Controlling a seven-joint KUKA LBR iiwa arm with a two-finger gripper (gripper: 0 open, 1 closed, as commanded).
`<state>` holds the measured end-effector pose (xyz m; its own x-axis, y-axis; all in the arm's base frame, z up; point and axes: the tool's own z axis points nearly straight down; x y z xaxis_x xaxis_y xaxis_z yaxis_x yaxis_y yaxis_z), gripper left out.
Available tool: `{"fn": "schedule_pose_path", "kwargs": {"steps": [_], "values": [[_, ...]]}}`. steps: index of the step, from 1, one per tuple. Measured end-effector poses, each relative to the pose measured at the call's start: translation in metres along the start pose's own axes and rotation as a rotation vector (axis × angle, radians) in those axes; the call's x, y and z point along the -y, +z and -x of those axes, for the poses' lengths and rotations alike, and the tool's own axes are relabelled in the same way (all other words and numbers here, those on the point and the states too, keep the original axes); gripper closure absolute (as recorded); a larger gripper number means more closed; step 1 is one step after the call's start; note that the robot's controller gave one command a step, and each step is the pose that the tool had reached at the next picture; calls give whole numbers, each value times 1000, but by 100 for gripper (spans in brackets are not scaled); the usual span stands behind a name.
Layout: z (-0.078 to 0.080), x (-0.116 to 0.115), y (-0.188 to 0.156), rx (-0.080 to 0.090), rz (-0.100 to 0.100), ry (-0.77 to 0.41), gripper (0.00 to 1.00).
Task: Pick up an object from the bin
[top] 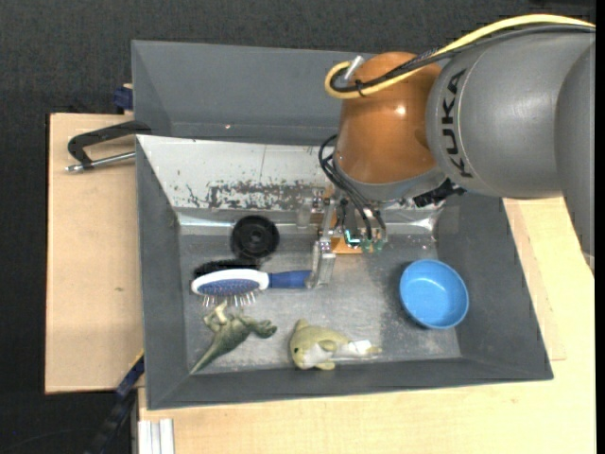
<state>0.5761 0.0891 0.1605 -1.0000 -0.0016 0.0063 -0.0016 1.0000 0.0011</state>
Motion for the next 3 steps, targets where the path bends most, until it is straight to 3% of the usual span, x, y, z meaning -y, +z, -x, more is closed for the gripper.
{"fn": "schedule_pose_path", "kwargs": {"steps": [1,2,3], "values": [[-2,-36,90,13,1,-110,0],[2,-35,84,24,3,-106,100],[4,-12,-43,20,-1,-142,100]]}}
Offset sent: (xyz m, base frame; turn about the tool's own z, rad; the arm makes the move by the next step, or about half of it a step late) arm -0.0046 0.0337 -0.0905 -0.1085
